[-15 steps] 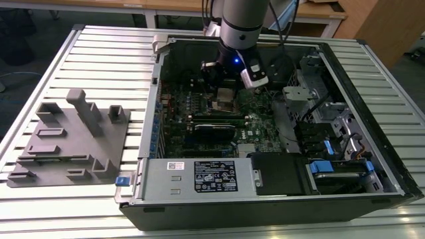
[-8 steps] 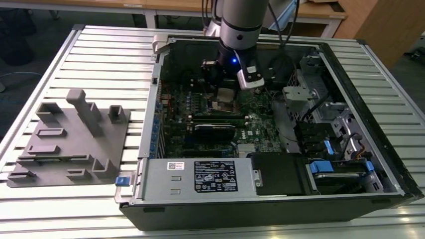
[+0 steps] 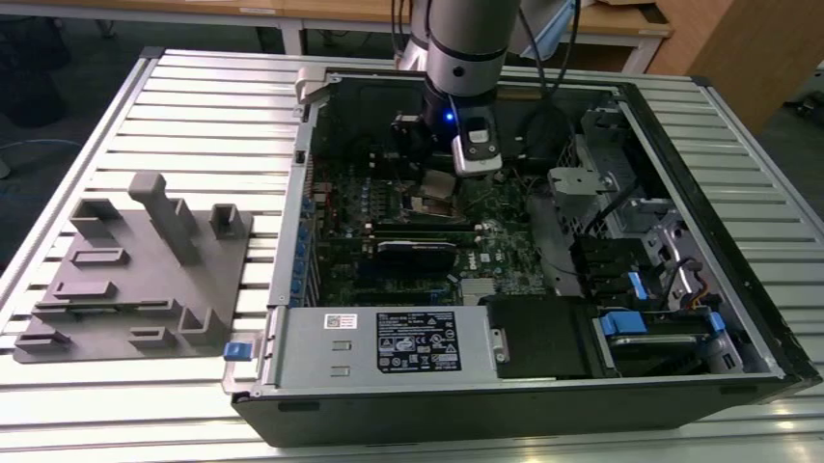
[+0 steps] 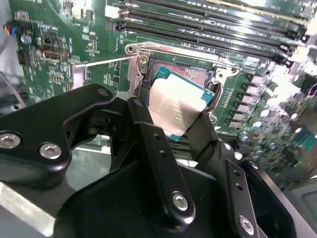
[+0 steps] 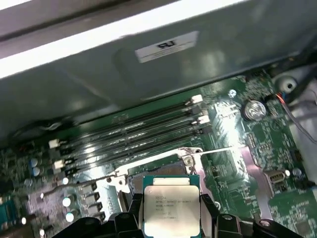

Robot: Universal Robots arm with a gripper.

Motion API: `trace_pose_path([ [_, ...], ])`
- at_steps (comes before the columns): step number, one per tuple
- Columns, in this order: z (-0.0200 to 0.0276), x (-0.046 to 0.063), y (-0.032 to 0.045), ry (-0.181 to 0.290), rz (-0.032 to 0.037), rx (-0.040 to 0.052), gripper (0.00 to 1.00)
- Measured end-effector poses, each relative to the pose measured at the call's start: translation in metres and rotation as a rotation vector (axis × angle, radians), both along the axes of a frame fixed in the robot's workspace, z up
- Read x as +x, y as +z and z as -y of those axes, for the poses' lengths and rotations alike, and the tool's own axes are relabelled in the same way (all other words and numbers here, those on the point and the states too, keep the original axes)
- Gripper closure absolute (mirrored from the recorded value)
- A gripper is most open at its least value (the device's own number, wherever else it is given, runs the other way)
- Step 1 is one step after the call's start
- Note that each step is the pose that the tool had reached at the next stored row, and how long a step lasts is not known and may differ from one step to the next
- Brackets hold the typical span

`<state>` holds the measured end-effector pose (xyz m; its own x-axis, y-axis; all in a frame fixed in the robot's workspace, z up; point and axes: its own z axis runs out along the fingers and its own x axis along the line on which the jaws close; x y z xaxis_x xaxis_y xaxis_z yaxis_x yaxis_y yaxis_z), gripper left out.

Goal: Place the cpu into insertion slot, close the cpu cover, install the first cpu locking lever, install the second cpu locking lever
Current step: 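Place the cpu into insertion slot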

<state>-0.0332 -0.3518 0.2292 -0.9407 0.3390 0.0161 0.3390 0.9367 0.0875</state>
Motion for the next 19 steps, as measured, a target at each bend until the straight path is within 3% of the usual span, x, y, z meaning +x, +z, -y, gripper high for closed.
trace_pose_path([
  [13,0.0000,0.0000,-0.0007,-0.236,0.0000,0.0000,0.46],
  [19,0.0000,0.0000,-0.0007,-0.247,0.0000,0.0000,0.46],
])
